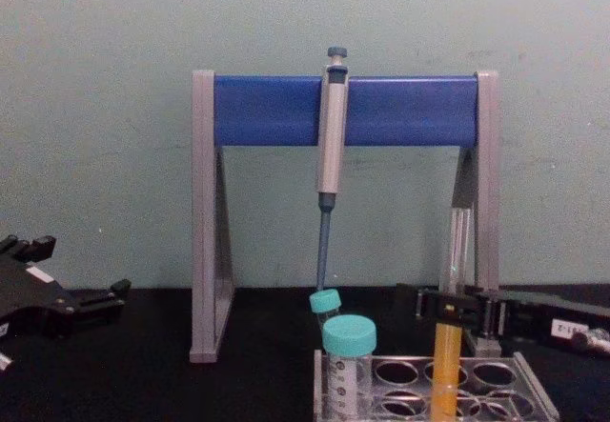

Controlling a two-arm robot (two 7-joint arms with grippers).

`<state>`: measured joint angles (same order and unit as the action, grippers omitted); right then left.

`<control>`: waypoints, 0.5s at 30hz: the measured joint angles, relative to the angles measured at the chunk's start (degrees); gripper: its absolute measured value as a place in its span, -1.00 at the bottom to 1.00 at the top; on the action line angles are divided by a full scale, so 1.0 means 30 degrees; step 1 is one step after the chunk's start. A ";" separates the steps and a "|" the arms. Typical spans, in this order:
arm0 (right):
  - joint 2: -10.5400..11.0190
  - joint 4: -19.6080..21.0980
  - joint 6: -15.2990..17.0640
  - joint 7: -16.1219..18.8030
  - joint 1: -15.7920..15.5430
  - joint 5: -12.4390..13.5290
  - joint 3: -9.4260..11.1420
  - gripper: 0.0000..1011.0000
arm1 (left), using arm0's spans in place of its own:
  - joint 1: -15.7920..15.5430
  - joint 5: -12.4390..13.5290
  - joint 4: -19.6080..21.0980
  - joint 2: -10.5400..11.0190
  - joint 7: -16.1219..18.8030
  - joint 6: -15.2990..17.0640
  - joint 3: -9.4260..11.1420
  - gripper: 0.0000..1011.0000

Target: Pick up the test tube from the test tube rack, shake it, then place it back into the test tube rack.

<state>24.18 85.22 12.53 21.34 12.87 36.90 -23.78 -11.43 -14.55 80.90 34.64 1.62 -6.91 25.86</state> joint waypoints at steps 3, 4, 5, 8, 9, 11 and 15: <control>0.0002 0.0003 -0.0003 -0.0002 -0.0001 0.0000 0.0011 0.98 | 0.0002 0.0001 -0.0001 0.0000 -0.0001 0.0000 0.0001 0.98; 0.0004 0.0004 -0.0005 -0.0004 -0.0003 0.0000 0.0016 0.98 | 0.0001 0.0001 -0.0001 0.0000 -0.0001 0.0000 0.0000 0.98; 0.0005 0.0006 -0.0005 -0.0004 -0.0007 0.0000 0.0020 0.98 | 0.0001 0.0001 0.0000 0.0000 -0.0001 0.0000 0.0001 0.98; 0.0008 0.0018 -0.0009 -0.0007 -0.0020 0.0000 0.0031 0.98 | 0.0000 0.0001 -0.0001 0.0000 -0.0001 0.0000 0.0000 0.98; 0.0010 0.0020 -0.0010 -0.0009 -0.0022 0.0000 0.0033 0.98 | 0.0001 0.0001 0.0000 0.0000 0.0000 0.0000 0.0001 0.98; 0.0011 0.0026 -0.0013 -0.0009 -0.0029 0.0000 0.0038 0.98 | 0.0001 0.0001 -0.0001 0.0000 -0.0001 0.0000 0.0001 0.98; 0.0019 0.0034 -0.0019 -0.0011 -0.0036 -0.0001 0.0046 0.94 | 0.0001 0.0001 0.0000 0.0000 -0.0001 0.0000 0.0000 0.98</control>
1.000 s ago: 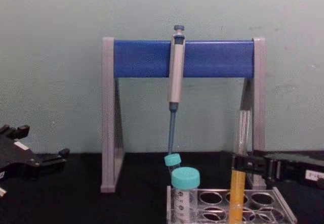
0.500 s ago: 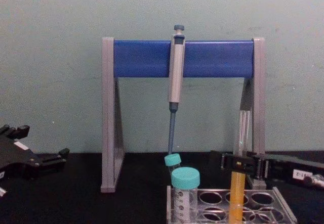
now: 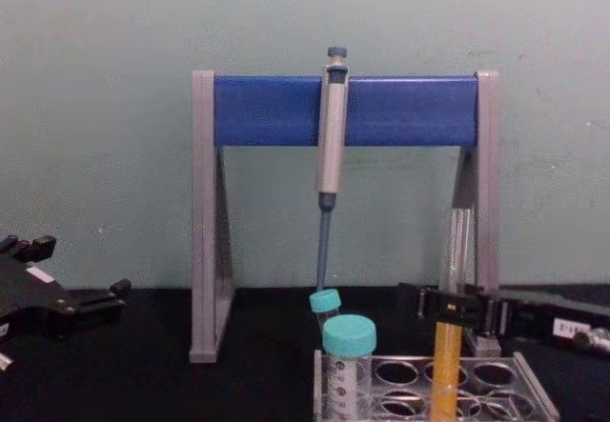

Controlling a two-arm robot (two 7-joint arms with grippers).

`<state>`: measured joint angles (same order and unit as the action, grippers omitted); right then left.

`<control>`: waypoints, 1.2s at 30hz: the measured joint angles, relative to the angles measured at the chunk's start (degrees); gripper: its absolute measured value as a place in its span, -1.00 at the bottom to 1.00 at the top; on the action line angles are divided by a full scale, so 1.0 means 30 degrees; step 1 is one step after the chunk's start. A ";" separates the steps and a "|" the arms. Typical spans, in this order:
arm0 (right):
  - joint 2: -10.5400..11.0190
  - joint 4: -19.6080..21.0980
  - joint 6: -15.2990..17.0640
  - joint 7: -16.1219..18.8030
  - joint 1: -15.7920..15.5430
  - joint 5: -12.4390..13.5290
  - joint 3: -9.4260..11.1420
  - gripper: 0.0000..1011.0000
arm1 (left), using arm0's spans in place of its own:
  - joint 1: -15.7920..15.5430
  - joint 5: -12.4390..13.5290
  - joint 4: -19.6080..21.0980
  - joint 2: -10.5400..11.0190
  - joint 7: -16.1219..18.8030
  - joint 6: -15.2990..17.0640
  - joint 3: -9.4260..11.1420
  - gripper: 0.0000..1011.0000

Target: Pick up the test tube from the test tube rack, shake it, then place it back into the test tube rack.

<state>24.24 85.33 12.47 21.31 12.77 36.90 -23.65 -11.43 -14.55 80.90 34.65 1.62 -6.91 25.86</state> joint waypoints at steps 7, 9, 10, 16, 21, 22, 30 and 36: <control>0.0010 0.0019 -0.0009 0.0001 -0.0010 -0.0005 0.0014 0.62 | 0.0000 0.0000 -0.0001 0.0000 0.0001 0.0000 0.0001 0.98; 0.0013 0.0022 -0.0010 0.0000 -0.0013 -0.0006 0.0016 0.55 | 0.0001 0.0000 -0.0001 -0.0001 0.0001 0.0000 0.0000 0.98; 0.0015 0.0023 -0.0012 0.0000 -0.0015 -0.0007 0.0019 0.44 | 0.0001 0.0000 -0.0001 -0.0001 0.0001 0.0000 0.0000 0.98; 0.0016 0.0025 -0.0018 0.0000 -0.0023 -0.0012 0.0023 0.13 | 0.0000 0.0000 -0.0001 0.0000 0.0001 0.0000 0.0001 0.98; 0.0017 0.0024 -0.0018 -0.0001 -0.0023 -0.0018 0.0023 -0.21 | -0.0001 0.0000 -0.0001 0.0000 0.0001 0.0000 0.0001 0.98; 0.0016 0.0024 -0.0018 -0.0001 -0.0023 -0.0019 0.0023 -0.29 | 0.0000 0.0000 0.0000 0.0000 0.0001 0.0000 0.0000 0.98; 0.0016 0.0024 -0.0018 -0.0015 -0.0024 -0.0030 0.0024 -0.55 | 0.0000 0.0000 -0.0001 0.0000 0.0001 0.0000 0.0001 0.98; 0.0016 0.0024 -0.0019 -0.0011 -0.0024 -0.0031 0.0023 -0.55 | 0.0001 0.0001 -0.0001 0.0000 0.0001 0.0000 0.0001 0.98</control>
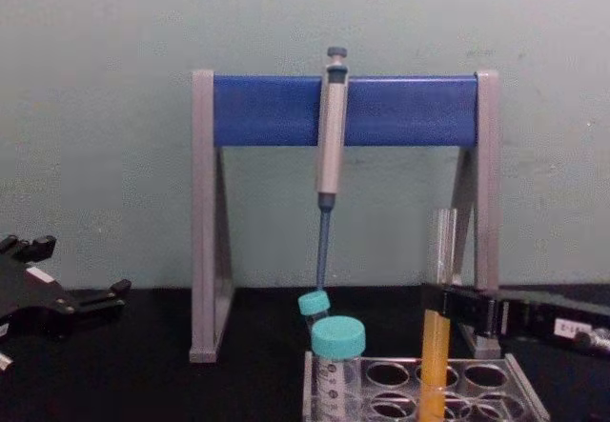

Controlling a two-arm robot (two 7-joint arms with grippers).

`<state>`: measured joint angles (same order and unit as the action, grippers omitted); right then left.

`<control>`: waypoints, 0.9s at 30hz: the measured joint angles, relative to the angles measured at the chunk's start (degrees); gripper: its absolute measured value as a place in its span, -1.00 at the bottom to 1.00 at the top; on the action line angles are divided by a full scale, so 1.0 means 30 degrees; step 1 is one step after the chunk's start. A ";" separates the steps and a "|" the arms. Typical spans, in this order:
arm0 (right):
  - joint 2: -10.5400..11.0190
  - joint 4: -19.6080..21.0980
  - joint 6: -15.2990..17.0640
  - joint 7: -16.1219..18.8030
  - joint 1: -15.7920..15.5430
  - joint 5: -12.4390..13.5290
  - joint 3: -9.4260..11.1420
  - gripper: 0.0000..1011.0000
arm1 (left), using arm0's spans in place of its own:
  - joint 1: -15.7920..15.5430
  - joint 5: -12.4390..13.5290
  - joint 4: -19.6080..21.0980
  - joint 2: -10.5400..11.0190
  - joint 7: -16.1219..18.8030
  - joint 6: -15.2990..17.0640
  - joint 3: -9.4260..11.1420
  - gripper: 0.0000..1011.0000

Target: Pick up the test tube from the test tube rack, shake it, then place it back into the test tube rack.

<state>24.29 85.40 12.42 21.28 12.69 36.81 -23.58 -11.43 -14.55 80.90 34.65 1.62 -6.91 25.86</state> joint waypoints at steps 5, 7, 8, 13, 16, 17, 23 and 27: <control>-0.0001 0.0000 0.0001 0.0005 0.0000 -0.0001 -0.0001 -0.55 | -0.0001 -0.0001 0.0001 0.0000 0.0000 0.0000 -0.0001 0.98; -0.0001 0.0000 0.0001 0.0007 0.0000 -0.0001 -0.0001 -0.55 | -0.0002 0.0000 0.0000 0.0000 -0.0001 0.0000 0.0000 0.98; -0.0001 0.0000 0.0000 0.0007 0.0000 0.0000 -0.0001 -0.55 | -0.0001 -0.0002 0.0000 0.0000 0.0000 0.0000 0.0000 0.98; 0.0075 0.0027 -0.0213 0.0013 -0.0017 -0.0064 -0.0047 -0.55 | -0.0001 -0.0001 0.0000 0.0000 0.0000 0.0000 0.0000 0.98; 0.0213 0.0148 -0.0662 0.0022 -0.0074 -0.0352 -0.0109 -0.55 | -0.0001 -0.0001 0.0001 0.0000 0.0000 0.0000 -0.0001 0.98; 0.0230 0.0166 -0.0739 0.0029 -0.0091 -0.0397 -0.0111 -0.55 | -0.0001 0.0000 0.0000 0.0000 0.0000 0.0000 0.0000 0.98; 0.0366 0.0391 -0.1321 0.0130 -0.0262 -0.0748 -0.0084 -0.55 | -0.0001 -0.0001 -0.0001 0.0000 0.0000 0.0000 0.0000 0.98; 0.0526 0.0637 -0.1903 0.0257 -0.0370 -0.1270 -0.0106 -0.55 | -0.0001 -0.0001 0.0000 0.0000 0.0000 0.0000 0.0000 0.98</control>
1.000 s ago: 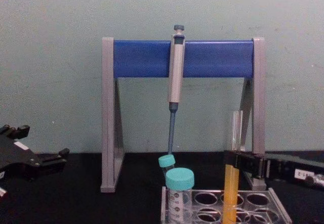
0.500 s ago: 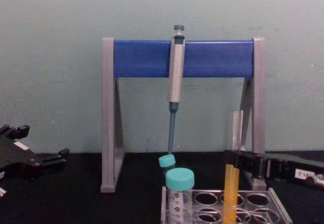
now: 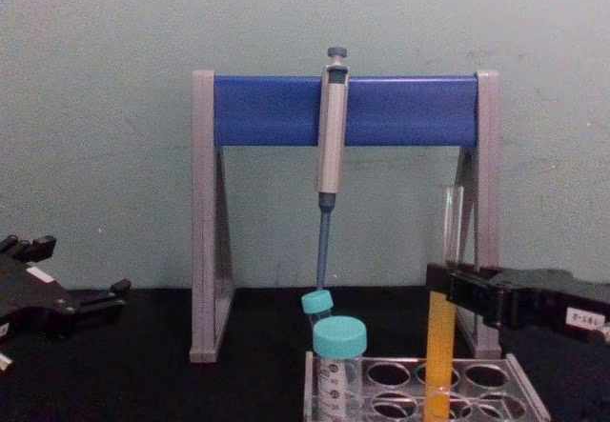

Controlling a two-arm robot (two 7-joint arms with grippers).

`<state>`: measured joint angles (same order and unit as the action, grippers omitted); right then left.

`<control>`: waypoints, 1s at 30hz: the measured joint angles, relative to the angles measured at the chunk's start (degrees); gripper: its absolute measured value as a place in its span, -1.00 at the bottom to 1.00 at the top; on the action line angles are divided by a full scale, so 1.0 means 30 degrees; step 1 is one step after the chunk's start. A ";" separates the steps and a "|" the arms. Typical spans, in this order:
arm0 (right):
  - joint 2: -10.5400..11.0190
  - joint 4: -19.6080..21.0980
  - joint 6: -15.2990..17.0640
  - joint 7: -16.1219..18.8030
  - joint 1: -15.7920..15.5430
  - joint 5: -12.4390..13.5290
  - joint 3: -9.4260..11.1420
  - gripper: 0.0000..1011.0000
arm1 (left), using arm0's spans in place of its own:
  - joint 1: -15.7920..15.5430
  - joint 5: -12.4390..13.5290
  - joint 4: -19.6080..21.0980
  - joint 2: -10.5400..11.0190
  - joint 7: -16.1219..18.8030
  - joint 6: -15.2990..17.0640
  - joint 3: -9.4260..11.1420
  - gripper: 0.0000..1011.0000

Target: Pick up the test tube from the test tube rack, shake it, then place it back into the test tube rack.

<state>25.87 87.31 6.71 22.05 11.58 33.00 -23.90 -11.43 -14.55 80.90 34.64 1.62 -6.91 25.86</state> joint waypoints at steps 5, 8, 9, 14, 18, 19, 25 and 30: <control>0.0215 0.0511 -0.1059 0.0186 -0.0222 -0.1073 -0.0071 -0.55 | 0.0000 0.0000 -0.0001 0.0000 0.0000 -0.0001 0.0001 0.98; 0.0239 0.0814 -0.1468 0.0226 -0.0363 -0.1480 -0.0001 -0.55 | 0.0000 0.0001 0.0001 0.0000 0.0000 0.0000 -0.0001 0.98; 0.0242 0.0893 -0.1567 0.0232 -0.0407 -0.1571 0.0028 -0.55 | 0.0000 0.0001 0.0000 0.0000 0.0001 0.0000 0.0000 0.98; 0.0211 0.1368 -0.1947 0.0244 -0.0662 -0.1920 0.0268 -0.55 | 0.0000 0.0000 -0.0001 0.0000 0.0000 0.0000 0.0000 0.98; 0.0203 0.1838 -0.2150 0.0290 -0.0804 -0.2172 0.0495 -0.55 | 0.0001 0.0000 0.0000 0.0000 0.0000 -0.0001 0.0000 0.98; 0.0204 0.2004 -0.2200 0.0344 -0.0825 -0.2248 0.0590 -0.55 | -0.0001 0.0000 0.0001 0.0000 0.0001 0.0000 -0.0001 0.98; 0.0069 0.2410 -0.2319 0.0463 -0.0713 -0.2336 0.0946 -0.55 | 0.0000 0.0000 0.0000 0.0000 0.0000 0.0000 -0.0001 0.98; -0.0144 0.2275 -0.2342 0.0473 -0.0472 -0.2428 0.1071 -0.55 | 0.0000 0.0000 0.0000 0.0000 0.0000 0.0000 -0.0001 0.98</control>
<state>25.43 94.14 -0.32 23.47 10.17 25.71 -20.68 -11.43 -14.55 80.90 34.65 1.62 -6.91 25.86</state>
